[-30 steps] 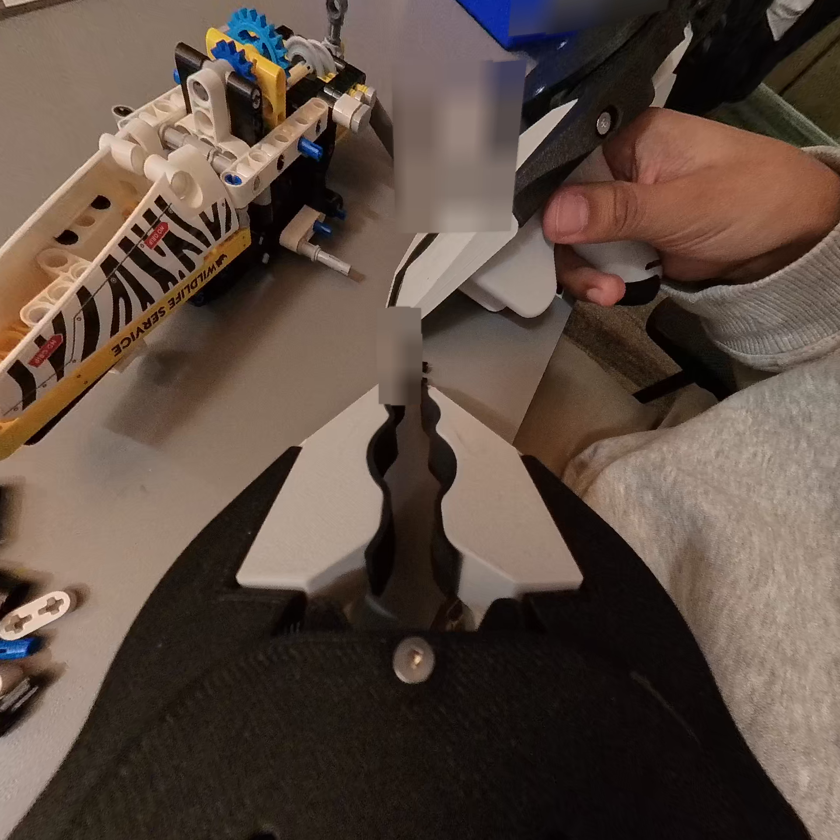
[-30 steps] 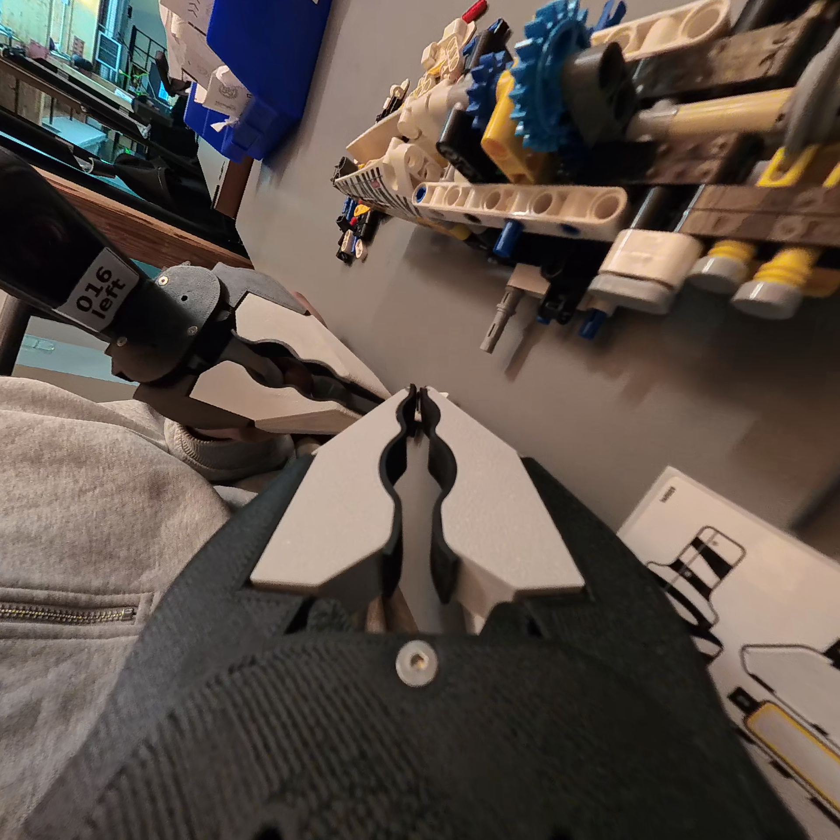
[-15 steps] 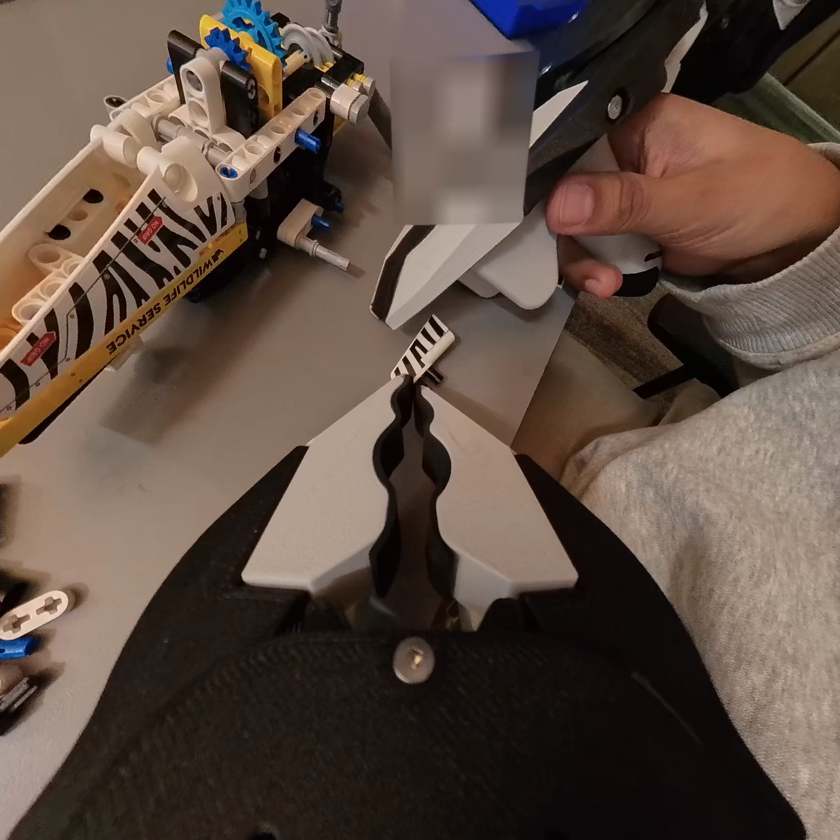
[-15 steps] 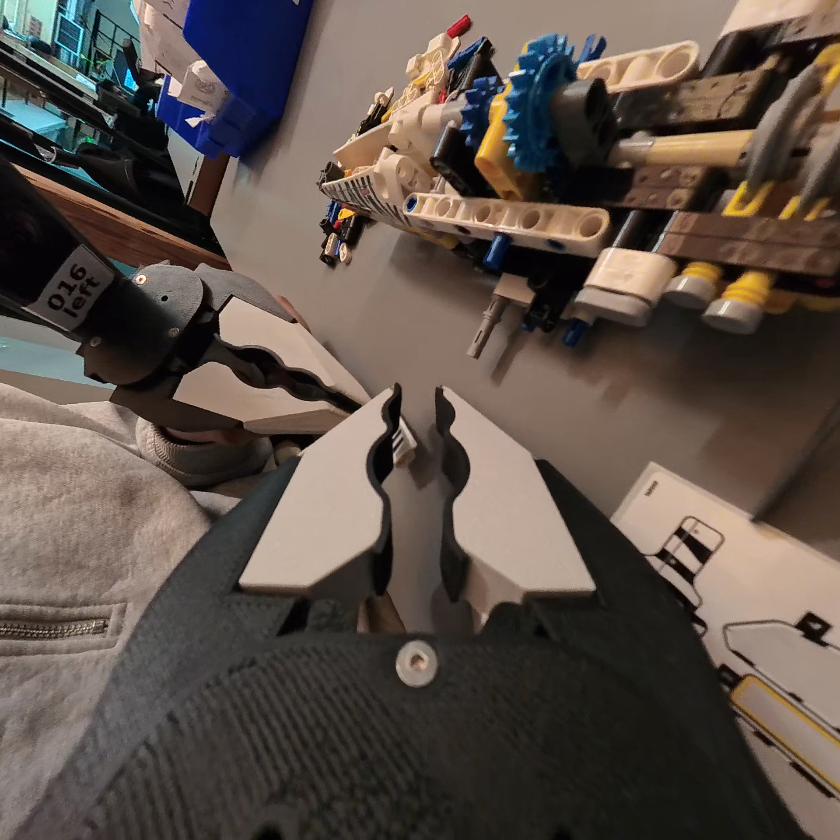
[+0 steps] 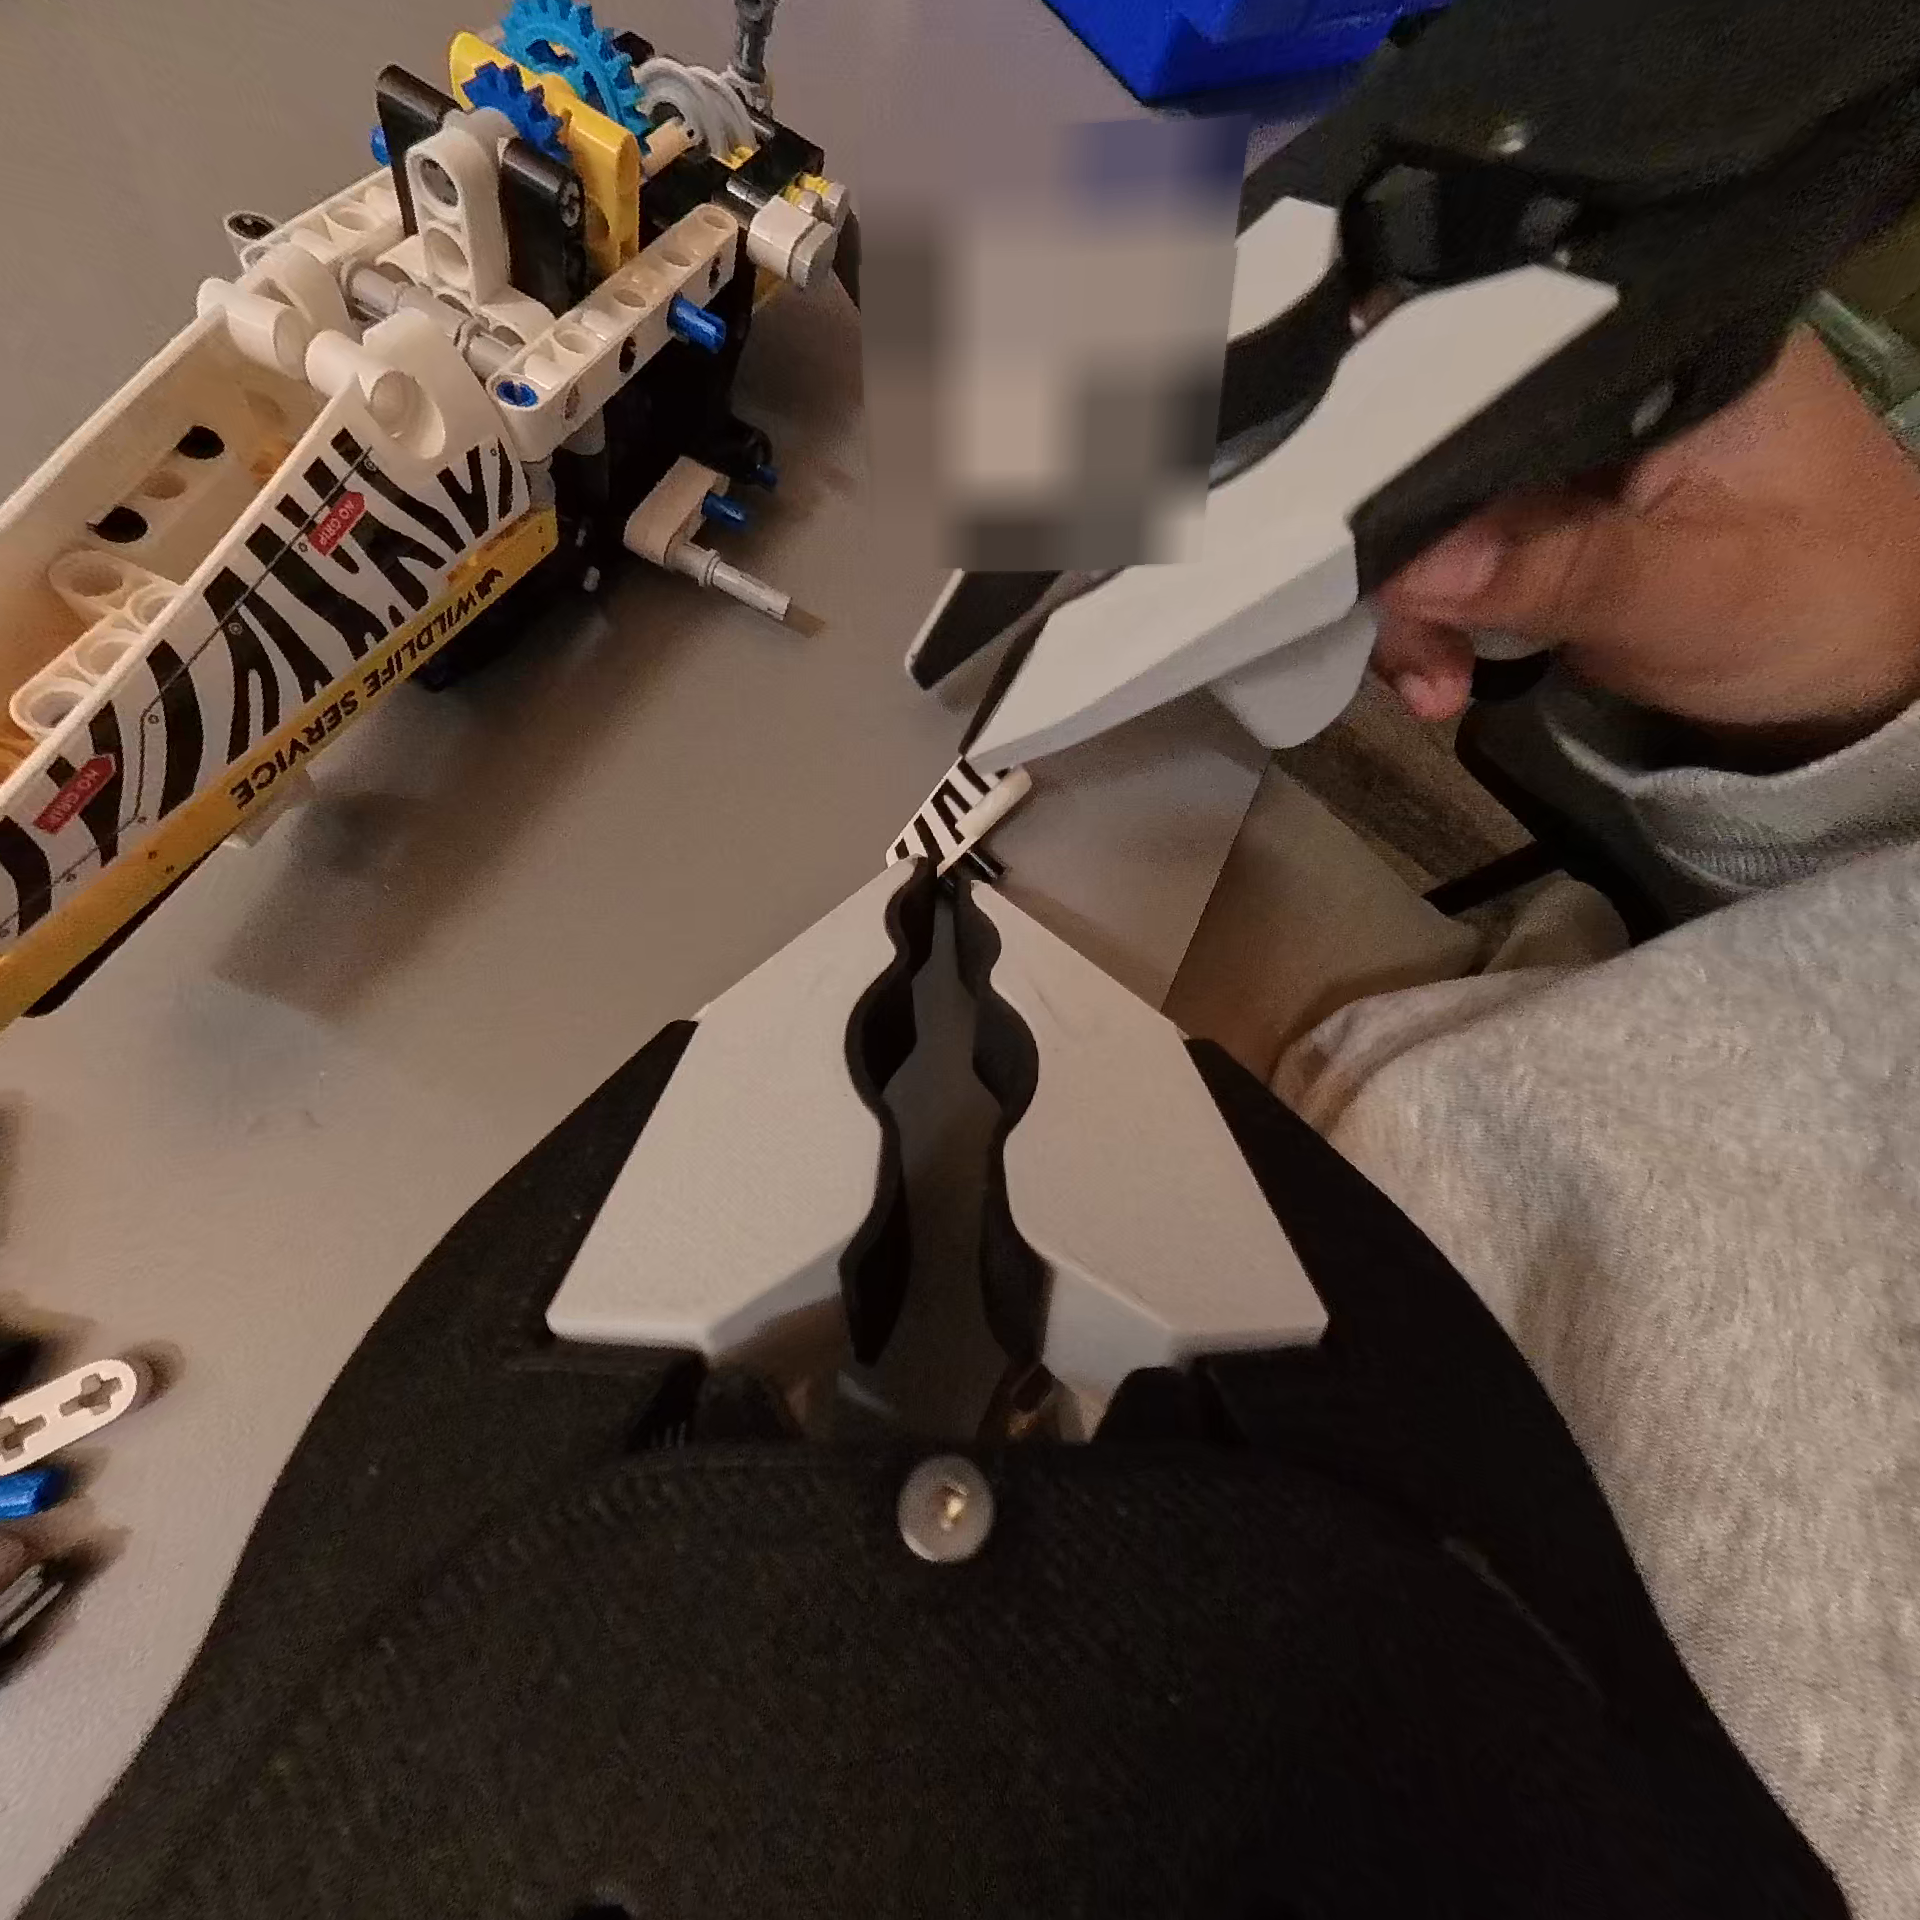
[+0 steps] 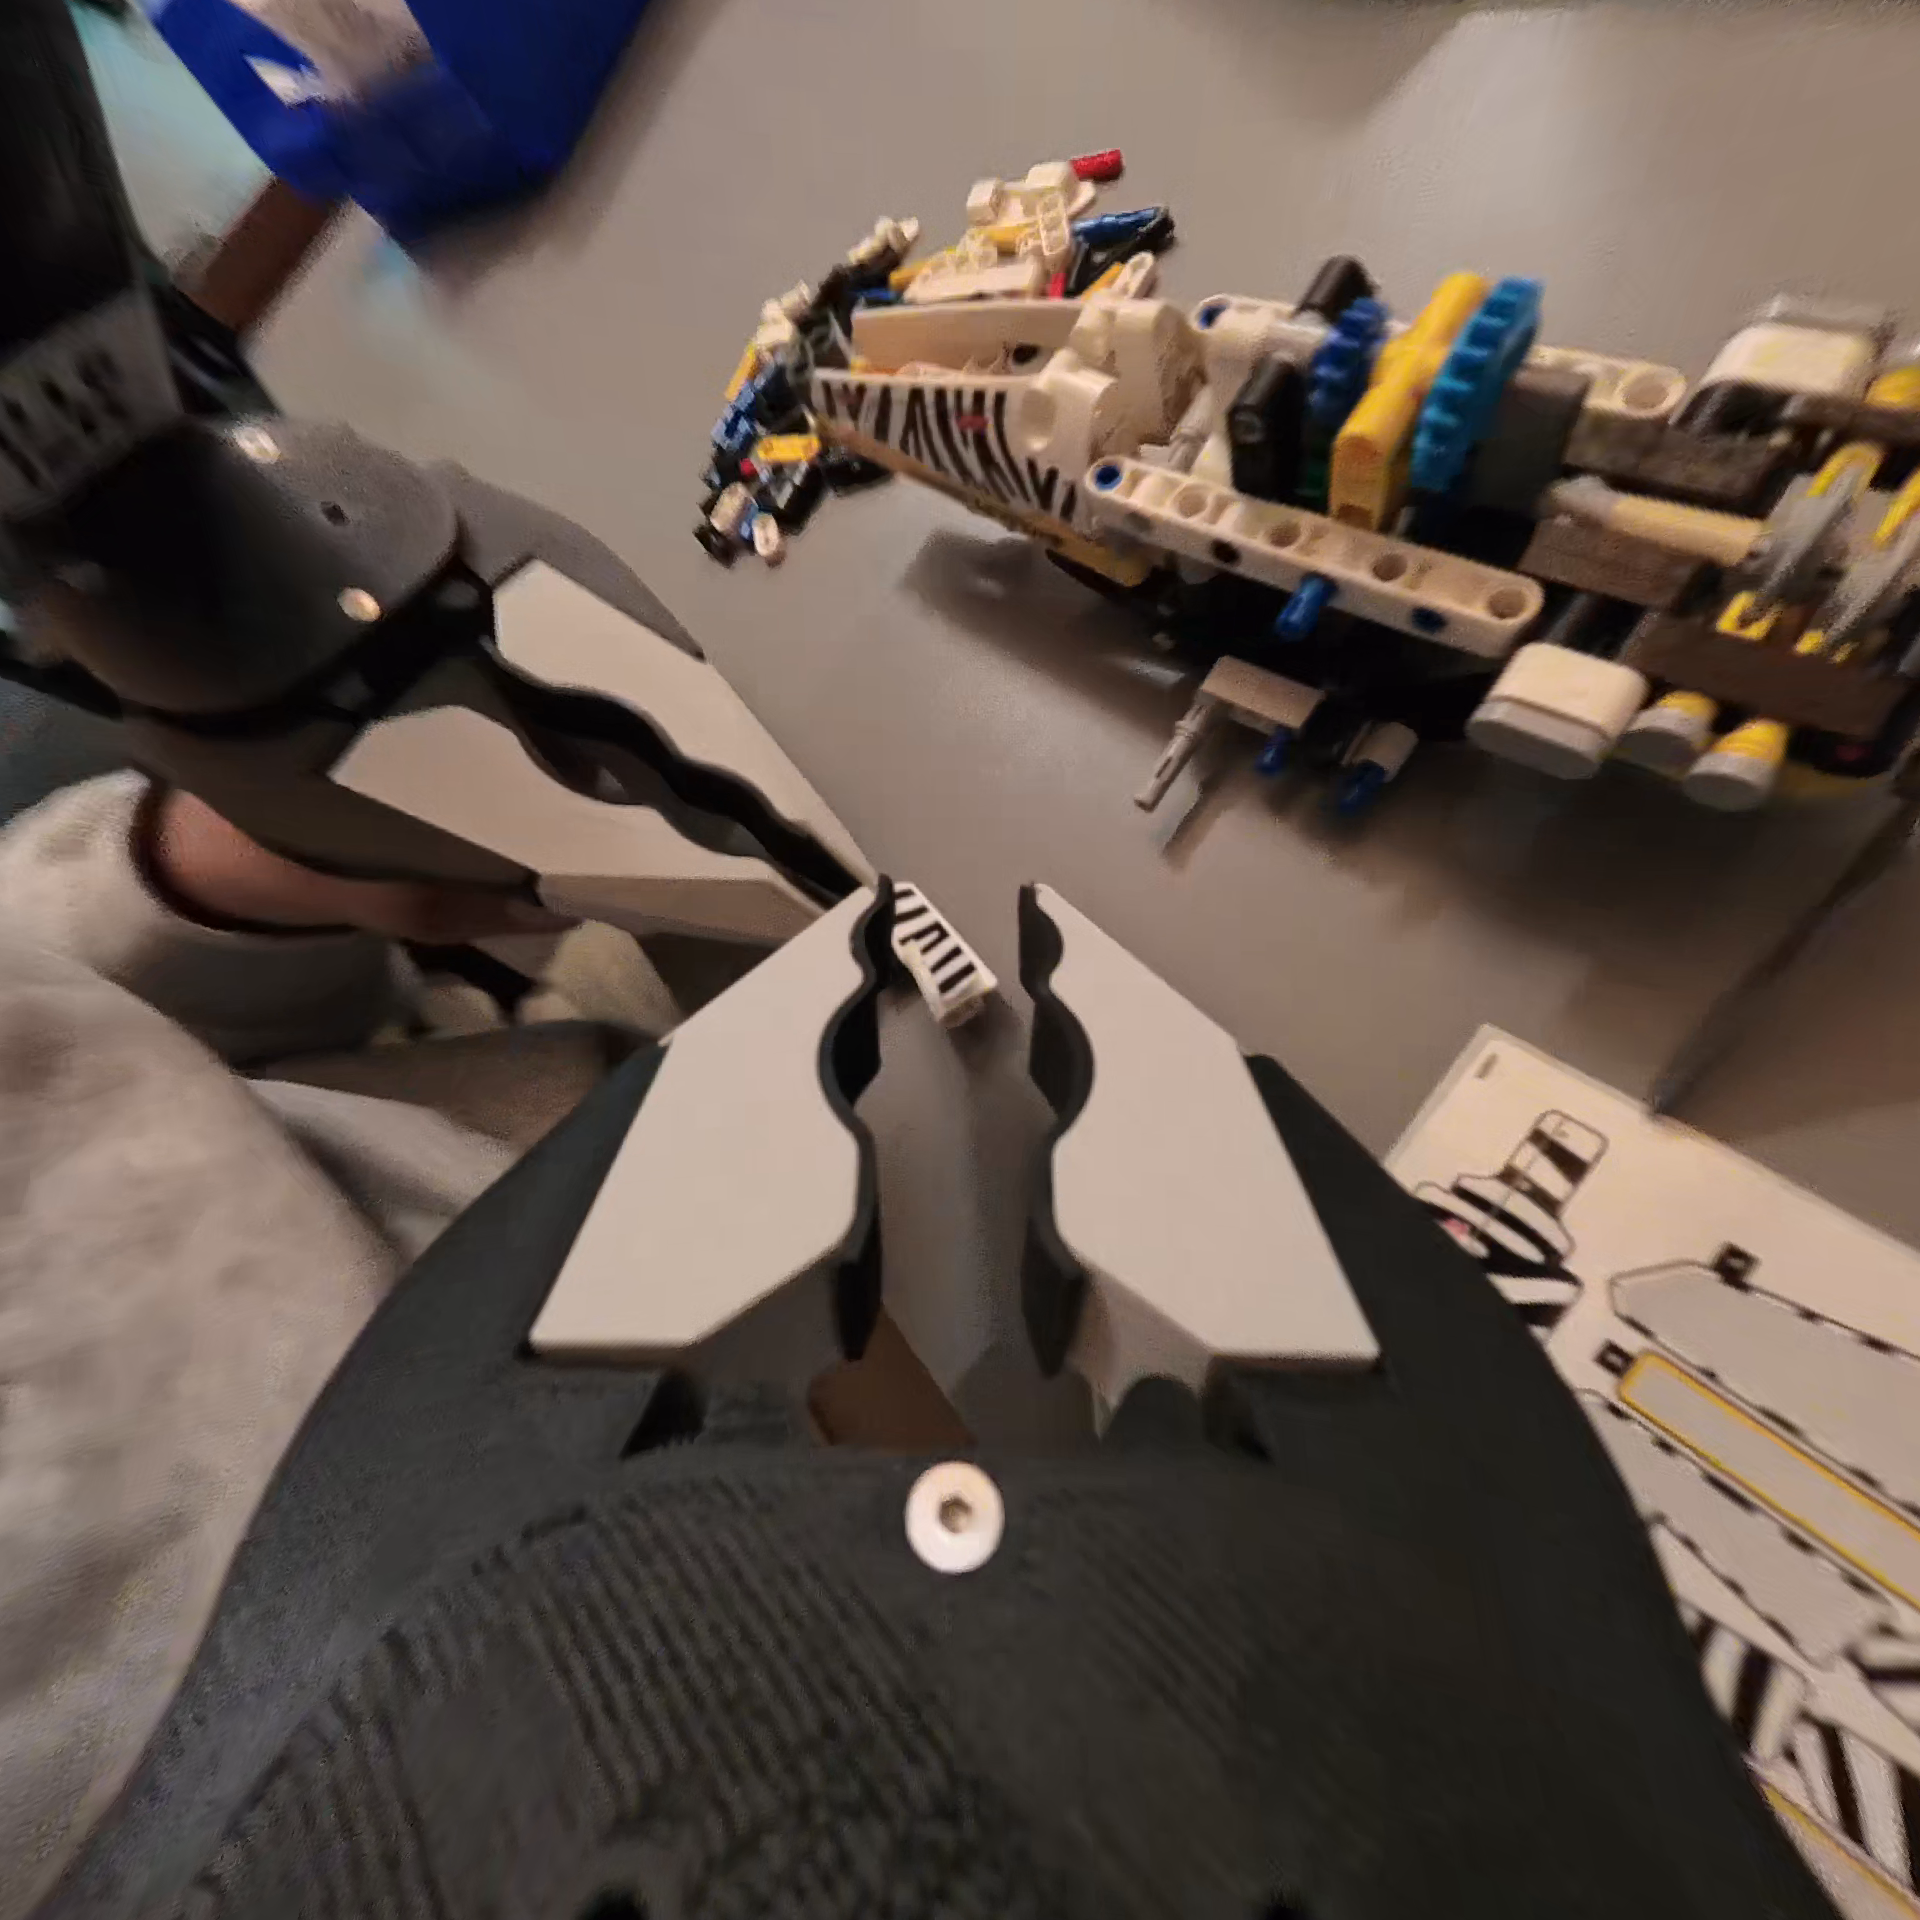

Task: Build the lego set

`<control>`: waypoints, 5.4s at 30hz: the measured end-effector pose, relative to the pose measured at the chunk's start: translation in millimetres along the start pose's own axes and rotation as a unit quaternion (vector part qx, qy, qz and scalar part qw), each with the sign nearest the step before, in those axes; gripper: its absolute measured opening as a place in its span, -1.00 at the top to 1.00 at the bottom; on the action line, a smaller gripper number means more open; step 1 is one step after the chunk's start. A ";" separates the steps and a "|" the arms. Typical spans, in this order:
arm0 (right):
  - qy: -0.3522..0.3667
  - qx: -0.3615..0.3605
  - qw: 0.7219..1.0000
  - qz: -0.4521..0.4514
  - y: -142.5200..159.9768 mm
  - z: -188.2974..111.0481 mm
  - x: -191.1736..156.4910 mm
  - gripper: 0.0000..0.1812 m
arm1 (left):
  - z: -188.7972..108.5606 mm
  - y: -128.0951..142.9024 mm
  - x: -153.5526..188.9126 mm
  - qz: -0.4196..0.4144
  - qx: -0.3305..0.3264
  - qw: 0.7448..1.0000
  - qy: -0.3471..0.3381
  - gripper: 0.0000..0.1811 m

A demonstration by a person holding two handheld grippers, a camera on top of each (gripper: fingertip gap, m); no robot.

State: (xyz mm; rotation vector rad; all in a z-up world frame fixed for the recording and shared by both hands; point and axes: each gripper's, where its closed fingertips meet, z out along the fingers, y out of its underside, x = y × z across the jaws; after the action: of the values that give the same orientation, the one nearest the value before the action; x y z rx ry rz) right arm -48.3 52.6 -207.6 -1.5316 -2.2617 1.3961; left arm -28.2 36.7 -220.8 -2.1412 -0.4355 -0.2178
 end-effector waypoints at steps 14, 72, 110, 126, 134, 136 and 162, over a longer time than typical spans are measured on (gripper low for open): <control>0.184 -0.013 0.961 -0.206 15.2 -5.9 11.9 1.00 | 0.1 0.8 -0.5 0.002 -0.001 1.000 -0.004 0.99; 0.109 0.040 0.971 -0.211 21.8 1.3 -12.6 0.95 | 9.4 -13.7 -10.9 -0.046 0.016 0.998 -0.034 0.78; 0.111 0.047 0.972 -0.201 21.8 0.9 -10.7 0.95 | 2.8 -7.1 -17.8 -0.034 -0.003 0.998 -0.061 0.71; 0.110 0.043 0.972 -0.205 21.9 0.6 -10.7 0.95 | 1.2 -5.6 -22.9 -0.012 -0.018 0.996 -0.090 0.62; 0.107 0.043 0.972 -0.203 21.9 0.5 -10.8 0.96 | -0.6 -11.8 -21.0 -0.015 0.001 0.996 -0.085 0.66; 0.107 0.042 0.972 -0.203 21.7 0.6 -10.8 0.96 | 4.0 -8.3 -17.7 -0.020 -0.007 0.997 -0.074 0.66; 0.109 0.038 0.972 -0.206 21.1 0.6 -10.0 0.97 | 1.7 -9.8 -31.7 0.007 -0.018 0.992 -0.121 0.60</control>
State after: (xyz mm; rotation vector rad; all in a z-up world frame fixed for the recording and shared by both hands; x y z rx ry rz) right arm -28.9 46.3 -218.9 -1.0485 -2.1954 1.1240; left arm -61.2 36.1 -224.2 -2.2154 -0.5587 0.0444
